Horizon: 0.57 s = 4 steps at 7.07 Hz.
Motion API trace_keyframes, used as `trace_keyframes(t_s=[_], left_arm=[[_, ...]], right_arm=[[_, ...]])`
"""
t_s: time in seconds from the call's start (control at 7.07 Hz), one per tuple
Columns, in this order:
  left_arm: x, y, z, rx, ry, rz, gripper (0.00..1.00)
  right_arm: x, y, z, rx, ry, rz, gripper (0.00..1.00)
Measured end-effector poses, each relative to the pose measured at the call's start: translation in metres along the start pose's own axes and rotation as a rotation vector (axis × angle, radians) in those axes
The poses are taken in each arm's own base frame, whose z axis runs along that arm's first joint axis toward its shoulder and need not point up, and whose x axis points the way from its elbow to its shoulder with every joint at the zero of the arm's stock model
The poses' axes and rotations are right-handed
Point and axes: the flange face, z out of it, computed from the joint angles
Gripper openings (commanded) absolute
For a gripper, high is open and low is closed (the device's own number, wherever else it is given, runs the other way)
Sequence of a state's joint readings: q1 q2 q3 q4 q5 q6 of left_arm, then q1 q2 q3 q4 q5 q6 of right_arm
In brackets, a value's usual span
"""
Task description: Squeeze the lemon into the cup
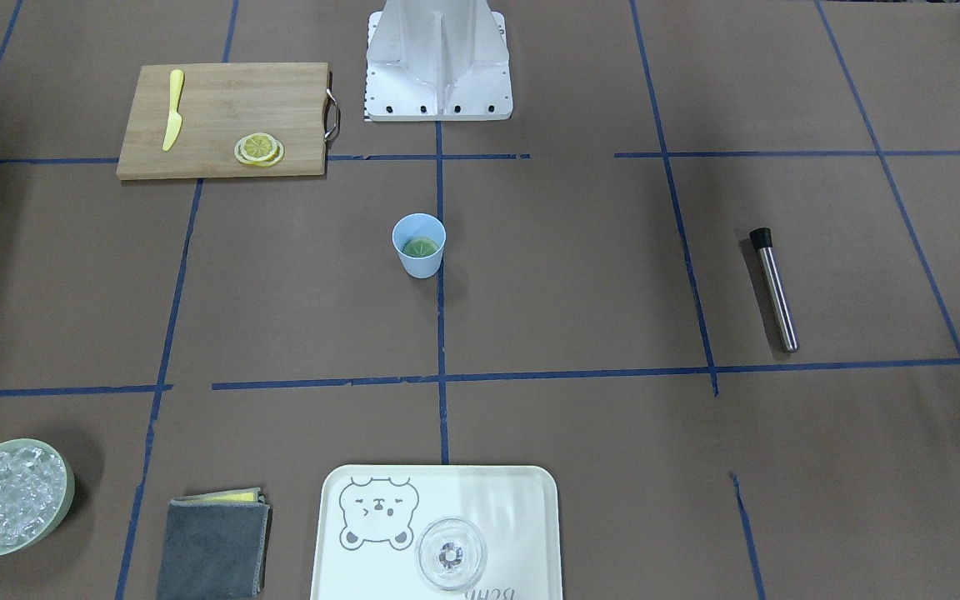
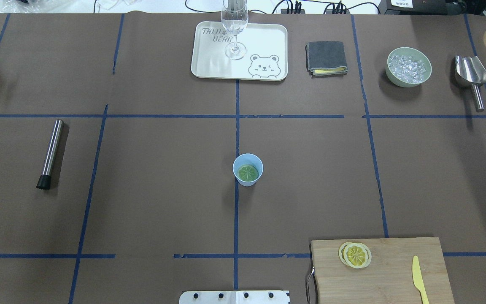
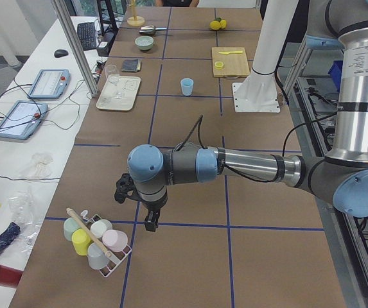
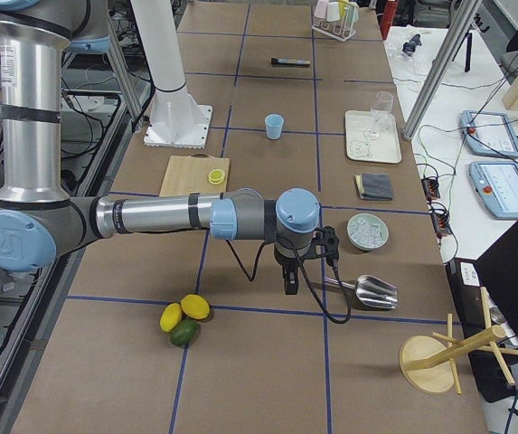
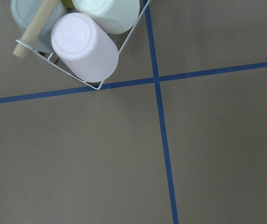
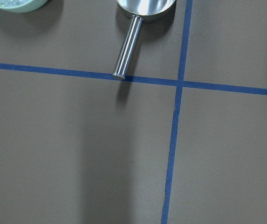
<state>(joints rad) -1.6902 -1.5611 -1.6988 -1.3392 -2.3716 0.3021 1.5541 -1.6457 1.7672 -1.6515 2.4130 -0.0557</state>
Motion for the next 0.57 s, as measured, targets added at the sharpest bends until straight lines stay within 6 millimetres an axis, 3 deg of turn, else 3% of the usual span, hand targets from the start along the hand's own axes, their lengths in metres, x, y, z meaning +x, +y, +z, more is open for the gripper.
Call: trace_keyframes(t_s=[0.28, 0.57], left_arm=[[-0.002, 0.005, 0.005, -0.004, 0.0, 0.002, 1.0], [0.001, -0.004, 0.004, -0.017, -0.052, 0.027, 1.0]], right_arm=[[-0.005, 0.002, -0.002, 0.0, 0.003, -0.009, 1.0], [-0.019, 0.0, -0.002, -0.002, 0.009, -0.04, 1.0]])
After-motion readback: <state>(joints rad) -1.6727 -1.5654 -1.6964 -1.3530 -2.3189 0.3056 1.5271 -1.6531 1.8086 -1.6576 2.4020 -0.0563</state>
